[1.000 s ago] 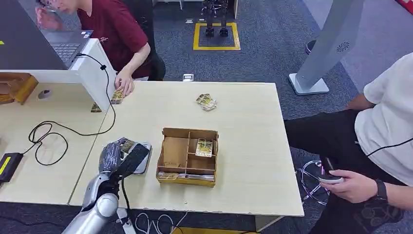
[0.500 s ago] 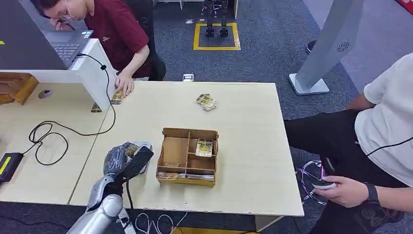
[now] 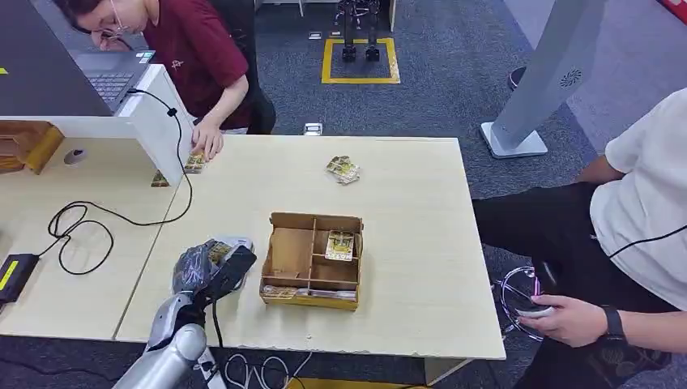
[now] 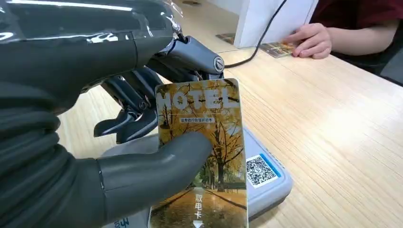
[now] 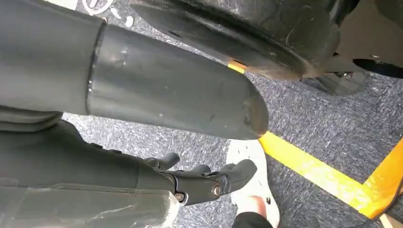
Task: Pass the card to the sensor for recognition and then transmit it.
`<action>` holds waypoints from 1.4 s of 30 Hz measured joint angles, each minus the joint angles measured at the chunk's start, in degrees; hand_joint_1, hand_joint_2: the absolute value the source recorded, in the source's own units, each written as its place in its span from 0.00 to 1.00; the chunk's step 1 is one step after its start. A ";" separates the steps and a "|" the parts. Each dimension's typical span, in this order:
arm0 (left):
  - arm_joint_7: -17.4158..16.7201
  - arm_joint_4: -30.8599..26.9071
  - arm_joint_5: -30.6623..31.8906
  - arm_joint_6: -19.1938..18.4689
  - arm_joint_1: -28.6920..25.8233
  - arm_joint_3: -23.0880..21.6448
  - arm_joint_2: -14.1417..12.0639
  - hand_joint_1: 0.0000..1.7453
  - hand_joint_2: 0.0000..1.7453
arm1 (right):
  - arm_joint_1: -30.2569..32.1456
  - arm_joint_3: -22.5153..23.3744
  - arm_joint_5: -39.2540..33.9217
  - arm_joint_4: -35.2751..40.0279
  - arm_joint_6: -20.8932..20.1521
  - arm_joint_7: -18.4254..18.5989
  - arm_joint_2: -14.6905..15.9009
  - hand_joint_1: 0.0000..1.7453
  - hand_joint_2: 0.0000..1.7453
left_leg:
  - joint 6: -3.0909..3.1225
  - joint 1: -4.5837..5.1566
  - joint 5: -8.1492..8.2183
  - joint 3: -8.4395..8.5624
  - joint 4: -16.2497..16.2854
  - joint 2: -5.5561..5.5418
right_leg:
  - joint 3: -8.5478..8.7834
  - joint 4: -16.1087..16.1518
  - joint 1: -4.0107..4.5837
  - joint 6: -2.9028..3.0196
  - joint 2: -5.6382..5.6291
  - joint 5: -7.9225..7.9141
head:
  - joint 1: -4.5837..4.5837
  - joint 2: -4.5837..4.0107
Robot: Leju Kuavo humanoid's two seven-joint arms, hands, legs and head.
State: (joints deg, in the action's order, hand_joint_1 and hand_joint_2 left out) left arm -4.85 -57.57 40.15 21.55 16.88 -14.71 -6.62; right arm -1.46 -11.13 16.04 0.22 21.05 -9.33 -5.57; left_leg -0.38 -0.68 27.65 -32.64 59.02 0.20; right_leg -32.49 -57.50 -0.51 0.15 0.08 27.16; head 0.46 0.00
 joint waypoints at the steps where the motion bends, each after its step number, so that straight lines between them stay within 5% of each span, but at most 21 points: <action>1: 0.00 0.20 0.02 0.02 0.07 0.00 0.04 1.00 1.00 | 0.00 0.00 0.00 0.00 0.00 0.00 0.00 0.00 0.00 | 0.00 0.00 0.00 0.00 0.00 0.00 | 0.00 0.00 0.00 0.00 0.00 0.00 | 0.00 0.00; 12: 0.02 1.33 0.22 -0.06 0.24 0.00 0.33 1.00 1.00 | 0.00 -0.04 0.02 0.00 -0.02 0.00 0.00 0.00 0.00 | 0.00 0.00 0.00 0.00 0.00 0.00 | 0.01 0.00 0.00 0.00 0.00 0.00 | 0.00 -0.02; 17: 2.65 0.79 -3.68 -3.00 0.19 0.02 0.42 1.00 1.00 | 0.02 -0.04 0.00 0.00 -0.02 0.00 0.00 0.00 0.00 | 0.01 0.00 -0.01 0.00 0.00 -0.01 | 0.02 0.00 0.00 0.00 0.01 0.00 | 0.00 0.00; 23: 9.48 -4.71 -23.34 -7.30 -0.12 0.74 0.39 1.00 1.00 | 0.09 -0.04 0.07 0.00 0.04 -0.13 0.00 0.00 0.00 | 0.01 0.00 -0.03 -0.01 0.00 -0.02 | 0.02 0.00 0.00 0.00 0.03 0.00 | 0.00 0.00; 27: 12.46 -9.49 -31.96 -4.48 0.59 1.68 0.31 1.00 1.00 | 0.16 -0.04 0.11 0.00 1.03 0.13 -0.18 0.00 0.00 | 0.01 0.00 -0.03 -0.02 0.00 0.00 | -0.01 0.00 0.00 0.00 0.01 -0.04 | 0.00 0.00; 42: 16.44 -14.08 -32.41 1.05 2.96 3.08 -0.13 1.00 1.00 | 0.11 -0.04 2.01 0.00 -0.02 0.04 -0.24 0.00 0.00 | 0.01 0.00 -0.04 -0.02 0.00 -0.01 | -0.01 -0.01 0.00 0.00 0.00 -0.04 | 0.00 0.00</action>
State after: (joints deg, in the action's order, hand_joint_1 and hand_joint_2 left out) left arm 11.58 -71.65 7.74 22.60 19.84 -11.63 -6.75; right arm -1.35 -11.17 18.05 0.22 21.03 -9.29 -5.81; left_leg -0.37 -0.68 27.62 -32.66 59.02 0.19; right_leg -32.50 -57.51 -0.51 0.15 0.08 27.12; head 0.46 0.00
